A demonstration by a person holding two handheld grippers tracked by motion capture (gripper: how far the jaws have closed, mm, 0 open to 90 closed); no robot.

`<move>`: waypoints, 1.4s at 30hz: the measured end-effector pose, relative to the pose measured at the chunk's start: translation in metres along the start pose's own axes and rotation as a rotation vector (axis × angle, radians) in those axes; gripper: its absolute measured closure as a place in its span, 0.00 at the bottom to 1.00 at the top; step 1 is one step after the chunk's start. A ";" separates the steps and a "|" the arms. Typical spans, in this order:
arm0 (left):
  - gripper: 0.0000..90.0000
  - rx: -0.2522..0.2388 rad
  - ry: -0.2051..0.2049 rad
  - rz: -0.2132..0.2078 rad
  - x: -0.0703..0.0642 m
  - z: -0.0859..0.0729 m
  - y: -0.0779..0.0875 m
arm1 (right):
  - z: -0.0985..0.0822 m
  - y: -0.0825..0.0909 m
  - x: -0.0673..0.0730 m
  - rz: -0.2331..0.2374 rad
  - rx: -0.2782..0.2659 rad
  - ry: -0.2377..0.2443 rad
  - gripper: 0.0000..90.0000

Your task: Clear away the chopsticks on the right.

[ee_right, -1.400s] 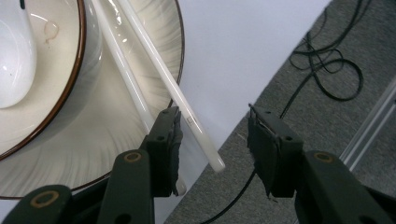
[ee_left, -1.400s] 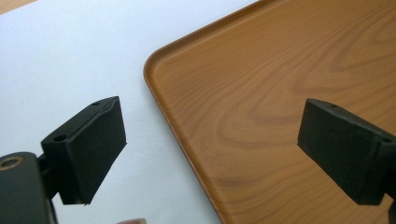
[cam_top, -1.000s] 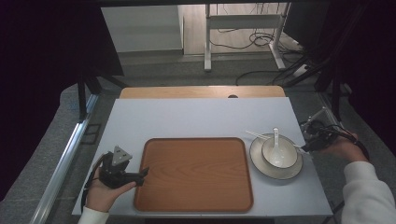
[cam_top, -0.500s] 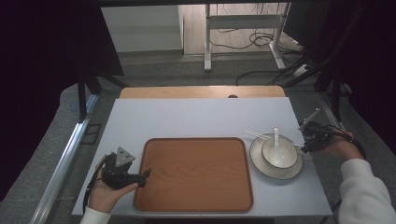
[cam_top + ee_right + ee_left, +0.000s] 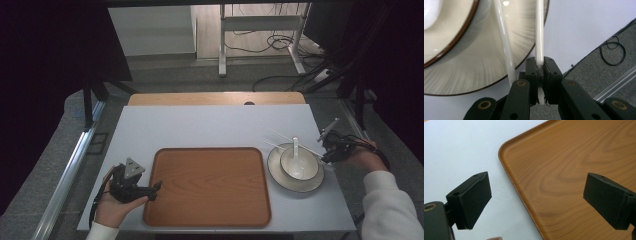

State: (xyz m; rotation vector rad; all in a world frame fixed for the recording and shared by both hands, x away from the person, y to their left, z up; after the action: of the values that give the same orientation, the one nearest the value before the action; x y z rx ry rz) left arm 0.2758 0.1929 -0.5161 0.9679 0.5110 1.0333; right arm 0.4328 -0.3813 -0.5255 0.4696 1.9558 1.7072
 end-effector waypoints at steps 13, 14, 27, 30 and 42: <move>0.08 -0.009 0.008 -0.010 0.002 0.000 0.002 | -0.009 0.035 -0.007 -0.061 -0.096 -0.130 0.94; 0.08 -0.014 0.014 -0.015 0.002 0.000 0.002 | -0.012 0.045 -0.006 -0.062 -0.133 -0.156 0.94; 0.08 -0.028 0.027 -0.035 0.009 0.000 0.002 | -0.019 0.093 0.022 -0.067 -0.296 -0.254 0.94; 0.08 -0.042 0.026 -0.043 0.007 0.002 0.005 | -0.020 0.100 0.035 -0.042 -0.368 -0.271 0.94; 0.08 -0.049 0.015 -0.052 -0.002 0.005 0.011 | -0.012 0.103 0.093 0.005 -0.459 -0.332 0.94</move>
State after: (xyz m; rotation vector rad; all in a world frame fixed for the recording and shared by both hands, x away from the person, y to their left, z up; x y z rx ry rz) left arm 0.2738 0.1903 -0.5045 0.8991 0.5185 1.0026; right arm 0.3435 -0.3230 -0.4362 0.5417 1.2845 1.8682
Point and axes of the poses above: each handheld gripper's, and its own axes: y roughly backward along the jaws, z roughly out of its top, x roughly to its left, the point moved 7 cm from there along -y, roughly forward along the jaws, and after that the axes turned 14 degrees about x, right-handed, at the moved point
